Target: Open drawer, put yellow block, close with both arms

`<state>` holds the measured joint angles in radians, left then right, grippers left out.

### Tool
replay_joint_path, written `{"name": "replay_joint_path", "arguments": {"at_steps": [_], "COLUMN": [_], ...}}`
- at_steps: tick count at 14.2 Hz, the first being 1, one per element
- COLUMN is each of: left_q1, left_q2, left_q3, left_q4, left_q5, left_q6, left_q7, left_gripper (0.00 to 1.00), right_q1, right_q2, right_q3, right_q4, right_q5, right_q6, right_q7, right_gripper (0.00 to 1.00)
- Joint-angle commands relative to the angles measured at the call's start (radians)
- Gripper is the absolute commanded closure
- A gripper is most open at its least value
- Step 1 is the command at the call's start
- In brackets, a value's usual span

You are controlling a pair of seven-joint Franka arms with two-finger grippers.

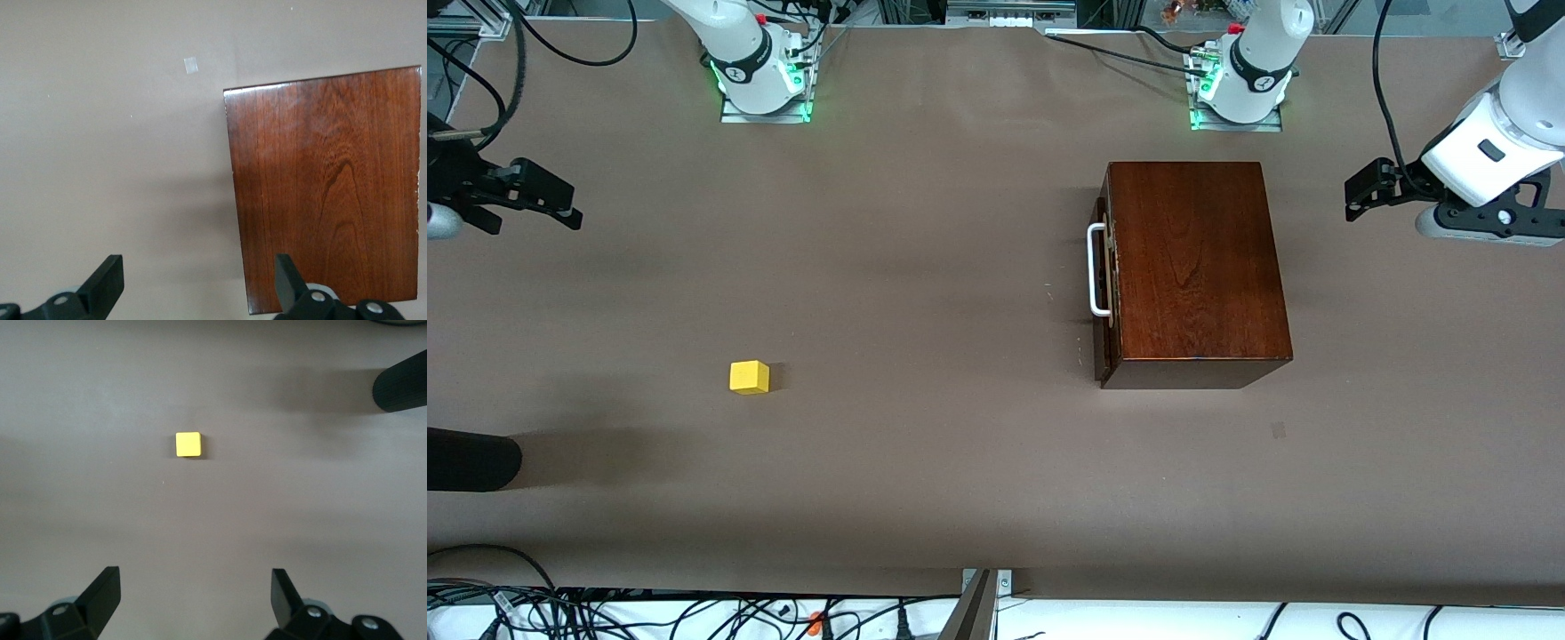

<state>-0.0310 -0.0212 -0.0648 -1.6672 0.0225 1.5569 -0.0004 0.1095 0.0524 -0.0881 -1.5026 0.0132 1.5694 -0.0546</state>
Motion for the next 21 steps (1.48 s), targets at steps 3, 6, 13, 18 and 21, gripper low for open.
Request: {"name": "replay_joint_path", "arguments": {"at_steps": [3,6,13,18,21], "left_q1": [-0.006,-0.029,-0.241,-0.384,-0.443], "left_q2": [0.075,0.107,0.371,0.486,0.527], "left_q3": [-0.019,-0.078,-0.208,-0.207,-0.210], "left_q4": [0.053,0.056,0.257,0.248,0.228], "left_q5": [-0.009,-0.013,-0.003,0.007,0.155], "left_q6": [-0.055,-0.049,0.034,0.132,0.155], "left_q7": [0.000,-0.002,-0.286,-0.467,-0.486], "left_gripper": [0.00,0.00,0.00,0.00,0.00], "right_q1": [0.006,0.004,-0.002,-0.002,-0.008], "right_q2": [-0.003,-0.003,0.032,0.047,0.098], "right_q3": [0.011,0.011,0.010,0.005,0.004], "right_q4": [0.013,0.013,0.013,0.013,0.013], "right_q5": [-0.019,-0.015,0.005,0.019,0.021], "right_q6": [-0.006,-0.005,0.076,0.084,0.096], "right_q7": [0.004,0.004,0.001,0.001,0.001], "right_gripper": [0.00,0.00,0.00,0.00,0.00]}}
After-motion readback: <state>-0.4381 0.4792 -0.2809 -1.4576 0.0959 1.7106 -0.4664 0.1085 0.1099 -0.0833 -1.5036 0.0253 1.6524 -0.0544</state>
